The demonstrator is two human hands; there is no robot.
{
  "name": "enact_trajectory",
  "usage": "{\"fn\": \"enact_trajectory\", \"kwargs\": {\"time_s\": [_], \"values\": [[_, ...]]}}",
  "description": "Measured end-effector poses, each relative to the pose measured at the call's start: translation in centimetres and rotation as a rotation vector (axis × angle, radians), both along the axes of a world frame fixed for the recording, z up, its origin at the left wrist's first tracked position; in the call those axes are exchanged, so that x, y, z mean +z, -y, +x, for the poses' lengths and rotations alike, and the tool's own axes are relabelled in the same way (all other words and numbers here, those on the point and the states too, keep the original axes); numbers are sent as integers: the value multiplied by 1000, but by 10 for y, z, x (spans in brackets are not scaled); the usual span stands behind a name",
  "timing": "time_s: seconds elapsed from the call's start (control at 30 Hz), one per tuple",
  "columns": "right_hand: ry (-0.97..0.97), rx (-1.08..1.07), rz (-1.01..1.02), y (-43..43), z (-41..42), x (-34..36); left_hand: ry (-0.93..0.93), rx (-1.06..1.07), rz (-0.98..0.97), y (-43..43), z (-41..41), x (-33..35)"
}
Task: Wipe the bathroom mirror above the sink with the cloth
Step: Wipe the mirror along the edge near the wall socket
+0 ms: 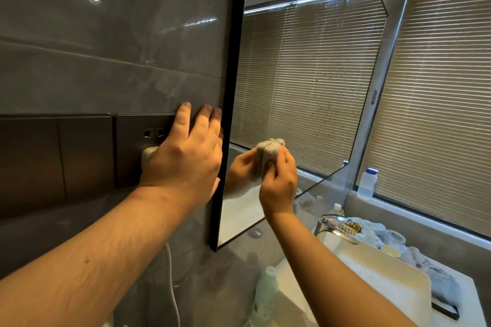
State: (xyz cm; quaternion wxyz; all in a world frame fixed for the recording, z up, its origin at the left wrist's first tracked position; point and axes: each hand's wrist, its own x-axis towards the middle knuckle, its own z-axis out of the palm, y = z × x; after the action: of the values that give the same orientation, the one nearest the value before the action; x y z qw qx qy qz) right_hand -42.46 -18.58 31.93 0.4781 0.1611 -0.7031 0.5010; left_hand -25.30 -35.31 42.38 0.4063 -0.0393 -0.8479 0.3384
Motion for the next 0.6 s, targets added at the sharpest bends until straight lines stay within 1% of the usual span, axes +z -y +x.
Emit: {"fn": "enact_trajectory", "kwargs": {"time_s": [0.1, 0.2, 0.27, 0.43, 0.47, 0.57, 0.6], "values": [[161, -48, -135, -20, -21, 16, -8, 5, -4, 0, -1, 0], [269, -69, -175, -26, -26, 19, -13, 4, -7, 0, -1, -1], [263, -45, -157, -19, -14, 15, -18, 4, -5, 0, -2, -1], [168, 70, -62, -1, 41, -11, -20, 6, -10, 0, -2, -1], [189, 109, -76, 0, 50, -16, -21, 3, -10, 0, -2, -1], [349, 248, -194, -2, 74, -17, -26, -5, -7, 0, -1, -1], [357, 261, -187, -3, 80, -15, -27, -6, -3, 0, -1, -2]]}}
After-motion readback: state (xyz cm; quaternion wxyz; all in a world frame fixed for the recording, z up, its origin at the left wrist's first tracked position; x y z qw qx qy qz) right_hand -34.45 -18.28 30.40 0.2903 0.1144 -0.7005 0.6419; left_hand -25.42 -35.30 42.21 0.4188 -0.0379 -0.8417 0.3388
